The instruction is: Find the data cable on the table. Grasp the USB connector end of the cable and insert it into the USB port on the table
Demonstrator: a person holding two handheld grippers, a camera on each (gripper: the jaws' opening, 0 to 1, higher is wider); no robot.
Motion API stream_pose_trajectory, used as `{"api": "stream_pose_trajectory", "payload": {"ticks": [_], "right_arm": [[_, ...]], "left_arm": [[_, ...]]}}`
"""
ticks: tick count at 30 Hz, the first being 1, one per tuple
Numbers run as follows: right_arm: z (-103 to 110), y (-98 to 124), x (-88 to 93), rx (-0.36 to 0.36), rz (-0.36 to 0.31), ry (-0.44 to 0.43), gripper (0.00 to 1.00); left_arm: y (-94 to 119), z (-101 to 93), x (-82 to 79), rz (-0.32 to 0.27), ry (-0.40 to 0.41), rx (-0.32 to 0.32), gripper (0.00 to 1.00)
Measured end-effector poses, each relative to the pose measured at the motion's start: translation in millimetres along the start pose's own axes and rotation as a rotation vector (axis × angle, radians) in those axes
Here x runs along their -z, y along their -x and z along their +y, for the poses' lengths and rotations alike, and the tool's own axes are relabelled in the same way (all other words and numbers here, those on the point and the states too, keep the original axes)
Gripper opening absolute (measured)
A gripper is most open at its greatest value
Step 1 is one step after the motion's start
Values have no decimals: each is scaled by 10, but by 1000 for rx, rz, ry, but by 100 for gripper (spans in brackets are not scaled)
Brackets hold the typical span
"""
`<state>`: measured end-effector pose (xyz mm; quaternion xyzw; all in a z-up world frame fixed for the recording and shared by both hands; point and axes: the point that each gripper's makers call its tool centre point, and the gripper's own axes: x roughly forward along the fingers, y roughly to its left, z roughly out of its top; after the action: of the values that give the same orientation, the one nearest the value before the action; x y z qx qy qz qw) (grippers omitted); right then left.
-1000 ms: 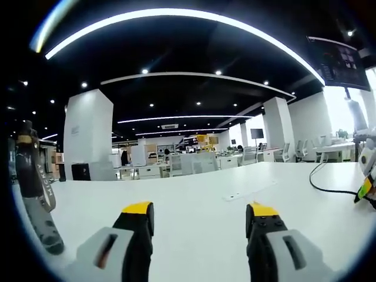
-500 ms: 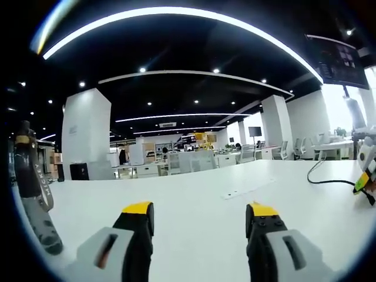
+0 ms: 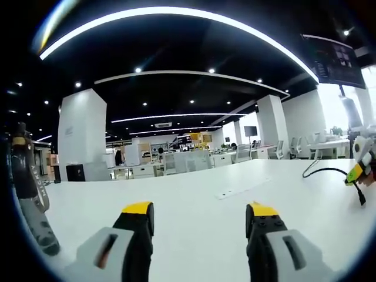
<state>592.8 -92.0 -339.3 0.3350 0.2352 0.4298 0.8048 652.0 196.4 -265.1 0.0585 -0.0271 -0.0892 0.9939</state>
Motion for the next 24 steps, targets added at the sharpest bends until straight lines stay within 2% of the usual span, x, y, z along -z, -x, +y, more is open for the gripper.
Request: {"api": "stream_pose_trajectory", "payload": {"ticks": [10, 20, 24], "right_arm": [[145, -185, -261, -4, -74, 128, 6], [393, -328, -554, -51, -185, 215, 6], [507, -374, -625, -78, -217, 224, 6]], "left_arm": [[5, -187, -33, -16, -26, 49, 64], [25, -552, -166, -89, -102, 181, 64], [57, -718, -236, -130, -161, 230, 64]]}}
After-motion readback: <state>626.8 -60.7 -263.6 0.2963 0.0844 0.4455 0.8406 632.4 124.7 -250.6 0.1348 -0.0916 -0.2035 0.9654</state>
